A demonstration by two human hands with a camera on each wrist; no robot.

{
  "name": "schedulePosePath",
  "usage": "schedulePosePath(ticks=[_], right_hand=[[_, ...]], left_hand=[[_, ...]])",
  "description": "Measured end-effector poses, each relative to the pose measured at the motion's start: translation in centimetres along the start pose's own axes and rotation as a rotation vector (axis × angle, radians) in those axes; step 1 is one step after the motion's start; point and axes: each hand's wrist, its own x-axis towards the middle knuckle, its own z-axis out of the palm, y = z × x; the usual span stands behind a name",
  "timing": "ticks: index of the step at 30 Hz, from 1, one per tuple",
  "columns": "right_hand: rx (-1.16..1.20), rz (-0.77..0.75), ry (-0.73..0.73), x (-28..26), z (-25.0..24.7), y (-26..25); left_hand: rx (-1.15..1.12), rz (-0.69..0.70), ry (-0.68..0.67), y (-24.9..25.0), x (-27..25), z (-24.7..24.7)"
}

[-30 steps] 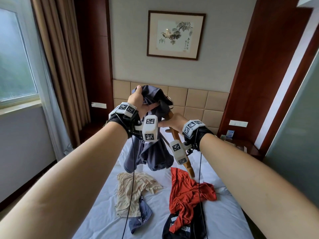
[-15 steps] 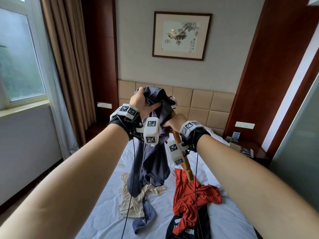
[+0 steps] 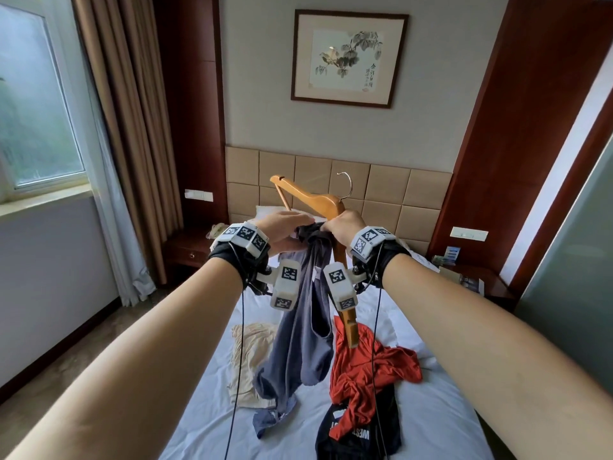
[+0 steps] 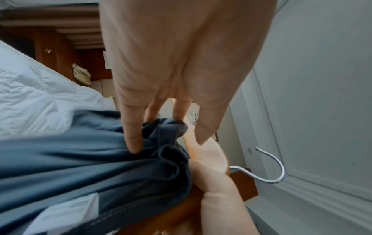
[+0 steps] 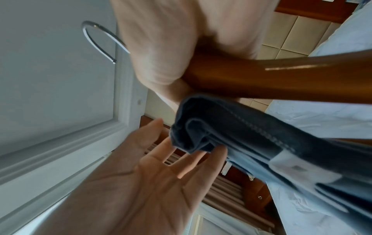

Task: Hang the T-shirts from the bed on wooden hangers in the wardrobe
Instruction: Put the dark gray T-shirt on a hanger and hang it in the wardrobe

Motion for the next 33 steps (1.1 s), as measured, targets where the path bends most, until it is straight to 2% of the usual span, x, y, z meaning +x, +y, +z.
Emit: schedulePosePath(ticks=[4,6,8,12,17,20,24,28,33], right_hand=[[-0.024,0.036,0.006,-0.5,0.7,0.6],[-0.021,0.048,-0.003,-0.6,0.8,0.9],[-0.008,0.051,-0.002,-0.9,0.6,1.1],[0.025,0.070,-0.021,-1.4,-0.1,1.7],[0.067,0.088,-0.054,-2.1,-1.4,2.9],[0.049,0.099,-0.088,-2.7,-2.3,3.7],[0.021,0.099,-0.130,-3.5,-4.0,5.3],[0.020,0.127,-0.147,-4.5,-5.8,7.5],[0.021,0.143,-0.171,-5.4,-7.5,9.7]], left_hand=[[0.128,-0.029,0.044,-0.9,-0.1,0.2],[0.296,-0.029,0.094,-1.3,-0.2,0.0],[0.413,-0.004,0.122,-1.7,0.0,-0.3],[0.452,0.047,0.095,-2.9,0.1,0.4],[0.719,0.145,0.117,-3.8,-0.2,2.3],[0.758,0.185,0.140,-4.2,-0.5,3.8],[0.816,0.201,0.094,-4.9,-0.7,6.0],[0.748,0.246,0.156,-5.4,-1.0,8.6],[0.711,0.117,0.075,-6.7,-2.2,12.1]])
